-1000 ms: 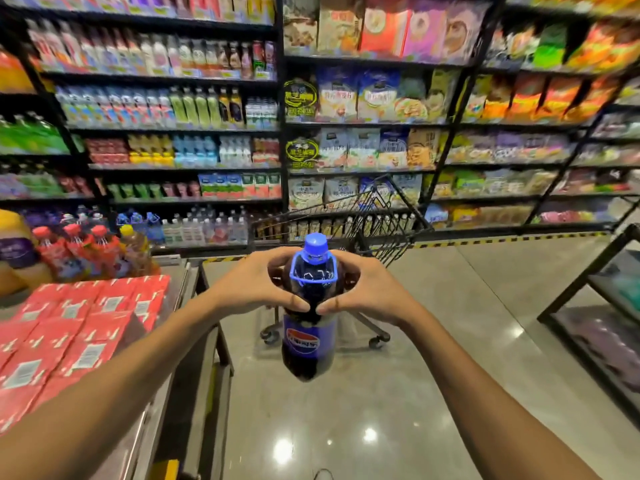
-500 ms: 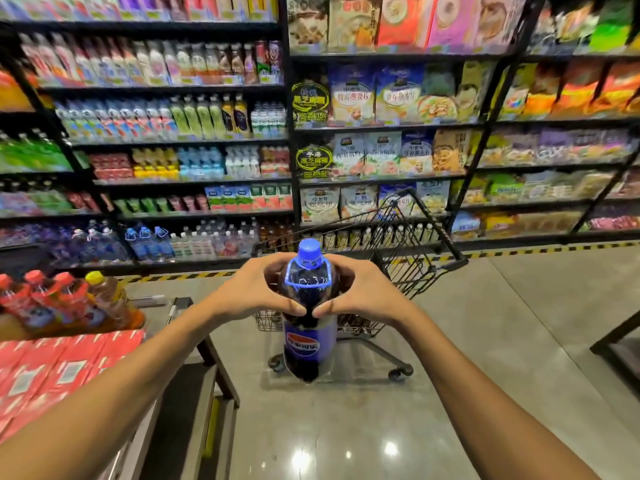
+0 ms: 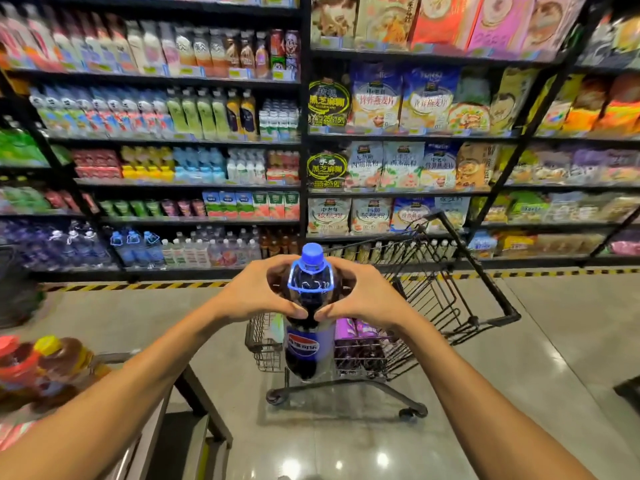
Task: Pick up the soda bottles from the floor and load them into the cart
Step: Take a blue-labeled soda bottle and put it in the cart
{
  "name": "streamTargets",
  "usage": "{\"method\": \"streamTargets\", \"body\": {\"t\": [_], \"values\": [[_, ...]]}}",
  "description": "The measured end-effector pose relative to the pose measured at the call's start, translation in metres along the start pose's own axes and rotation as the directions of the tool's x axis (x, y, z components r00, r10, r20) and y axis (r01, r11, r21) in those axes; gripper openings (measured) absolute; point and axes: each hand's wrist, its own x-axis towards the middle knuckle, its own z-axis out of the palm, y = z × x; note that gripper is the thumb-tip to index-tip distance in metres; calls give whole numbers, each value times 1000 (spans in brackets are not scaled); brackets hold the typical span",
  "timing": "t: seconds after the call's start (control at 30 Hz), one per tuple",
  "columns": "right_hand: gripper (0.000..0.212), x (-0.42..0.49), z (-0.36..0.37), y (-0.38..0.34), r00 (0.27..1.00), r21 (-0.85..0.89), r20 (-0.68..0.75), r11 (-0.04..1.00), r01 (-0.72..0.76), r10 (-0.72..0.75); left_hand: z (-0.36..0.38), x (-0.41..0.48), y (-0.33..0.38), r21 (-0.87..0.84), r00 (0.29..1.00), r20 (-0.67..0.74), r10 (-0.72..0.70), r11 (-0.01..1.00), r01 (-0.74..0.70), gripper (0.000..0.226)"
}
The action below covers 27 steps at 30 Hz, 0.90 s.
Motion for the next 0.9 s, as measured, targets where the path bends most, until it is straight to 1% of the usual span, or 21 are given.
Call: {"method": "streamTargets", "body": {"t": [0.17, 0.33, 0.43, 0.63, 0.7, 0.77, 0.83, 0.9], "values": [[85, 62, -3, 15, 999, 15, -20, 999, -49, 50, -37, 56, -21, 9, 998, 57, 0, 1000, 0, 90], [90, 117, -2, 42, 996, 49, -15, 995, -86, 87, -58, 107, -54, -34, 998, 55, -31, 999, 33, 95], [92, 148, 0, 66, 994, 86, 1, 990, -113, 113, -64, 136, -78, -46, 997, 55, -57, 997, 59, 93], [84, 212, 5, 127, 986, 150, 68, 975, -162, 153, -64, 188, -128, -123, 984, 28, -176, 976, 178, 90], [87, 233, 8, 152, 978, 190, 117, 962, -194, 174, -63, 205, -149, -164, 975, 15, -221, 962, 220, 92], [95, 253, 12, 179, 965, 231, 154, 941, -246, 214, -61, 223, -169, -191, 961, 8, -276, 943, 272, 92], [94, 272, 16, 205, 950, 276, 196, 916, -291, 242, -57, 240, -189, -198, 940, 5, -340, 922, 334, 94], [93, 290, 23, 233, 941, 299, 253, 907, -297, 224, -50, 254, -214, -214, 916, 5, -402, 894, 393, 92]]}}
